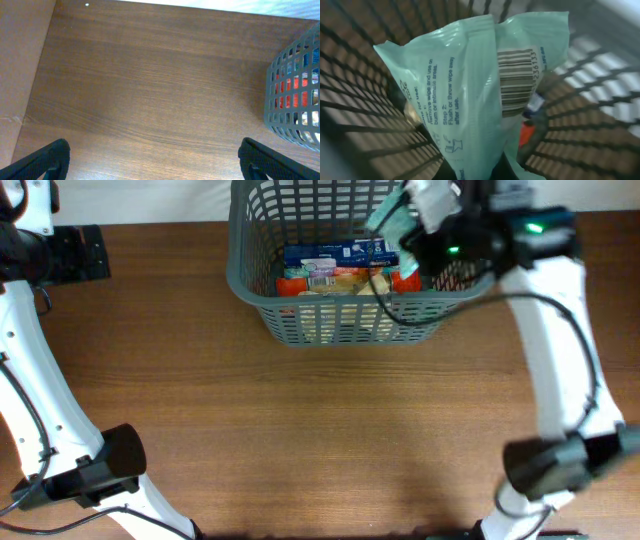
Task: Pack container
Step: 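Carry the mint-green packet over the basket and drop it in, then raise the right gripper out of the basket and move it right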
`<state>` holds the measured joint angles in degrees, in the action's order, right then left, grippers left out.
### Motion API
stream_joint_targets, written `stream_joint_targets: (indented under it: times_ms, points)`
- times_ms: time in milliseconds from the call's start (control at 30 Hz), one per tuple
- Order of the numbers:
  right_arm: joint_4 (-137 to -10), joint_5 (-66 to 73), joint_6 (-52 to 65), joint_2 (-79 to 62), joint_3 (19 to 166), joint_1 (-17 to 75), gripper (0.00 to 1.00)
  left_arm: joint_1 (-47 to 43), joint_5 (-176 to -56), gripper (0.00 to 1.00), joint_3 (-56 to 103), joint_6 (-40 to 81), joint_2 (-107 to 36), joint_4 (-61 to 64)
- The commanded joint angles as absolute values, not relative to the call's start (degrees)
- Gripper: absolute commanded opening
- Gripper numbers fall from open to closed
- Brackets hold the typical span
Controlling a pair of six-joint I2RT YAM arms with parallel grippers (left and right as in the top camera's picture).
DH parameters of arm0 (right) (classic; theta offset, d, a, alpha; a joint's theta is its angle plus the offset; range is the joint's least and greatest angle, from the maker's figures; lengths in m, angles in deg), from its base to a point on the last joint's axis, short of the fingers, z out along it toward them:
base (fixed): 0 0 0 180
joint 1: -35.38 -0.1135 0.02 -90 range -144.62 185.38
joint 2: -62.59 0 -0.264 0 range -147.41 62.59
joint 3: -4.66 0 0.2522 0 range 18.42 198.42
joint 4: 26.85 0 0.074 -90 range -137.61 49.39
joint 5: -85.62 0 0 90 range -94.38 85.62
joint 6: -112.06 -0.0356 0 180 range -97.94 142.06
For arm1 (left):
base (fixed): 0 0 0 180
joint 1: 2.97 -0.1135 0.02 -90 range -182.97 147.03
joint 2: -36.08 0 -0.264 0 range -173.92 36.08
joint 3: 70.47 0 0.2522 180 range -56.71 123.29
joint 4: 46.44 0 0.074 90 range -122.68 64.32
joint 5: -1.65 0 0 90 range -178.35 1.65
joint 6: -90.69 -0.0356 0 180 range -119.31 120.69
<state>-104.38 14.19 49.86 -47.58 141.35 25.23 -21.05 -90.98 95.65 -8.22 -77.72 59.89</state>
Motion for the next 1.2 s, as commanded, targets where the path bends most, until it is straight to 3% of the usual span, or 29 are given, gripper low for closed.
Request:
stream_joint_targets:
  times_ms: [0,400,433,467,500,533,600,733,900,1167]
  points:
    - [-104.7,14.9,55.1,-53.6,141.1,24.9,0.04,-21.2,-91.6,0.99,95.6,-7.5,-77.4,60.0]
    - [-110.2,16.8,58.3,-65.2,141.0,24.1,0.04,-21.2,-91.6,0.99,95.6,-7.5,-77.4,60.0]
    - [-110.2,16.8,58.3,-65.3,141.0,24.1,0.08,-21.2,-91.6,0.99,95.6,-7.5,-77.4,60.0]
    - [-110.2,16.8,58.2,-65.3,141.0,24.1,0.37,-21.2,-91.6,0.99,95.6,-7.5,-77.4,60.0]
    - [-110.2,16.7,57.9,-65.1,141.1,24.1,0.82,-21.2,-91.6,0.99,95.6,-7.5,-77.4,60.0]
    - [-109.9,16.2,56.5,-64.8,141.3,24.1,0.99,-21.2,-91.6,0.99,95.6,-7.5,-77.4,60.0]
    - [-109.6,14.2,52.8,-63.8,142.2,24.2,0.99,-21.2,-91.6,0.99,95.6,-7.5,-77.4,60.0]
    - [-109.7,9.9,46.7,-60.8,146.4,24.3,0.90,-21.2,-91.6,0.99,95.6,-7.5,-77.4,60.0]
    - [-111.4,1.5,36.7,-55.1,156.5,24.3,0.89,-21.2,-91.6,0.99,95.6,-7.5,-77.4,60.0]
    - [-112.1,-0.3,36.1,-48.7,161.1,24.2,0.88,-21.2,-91.6,0.99,95.6,-7.5,-77.4,60.0]
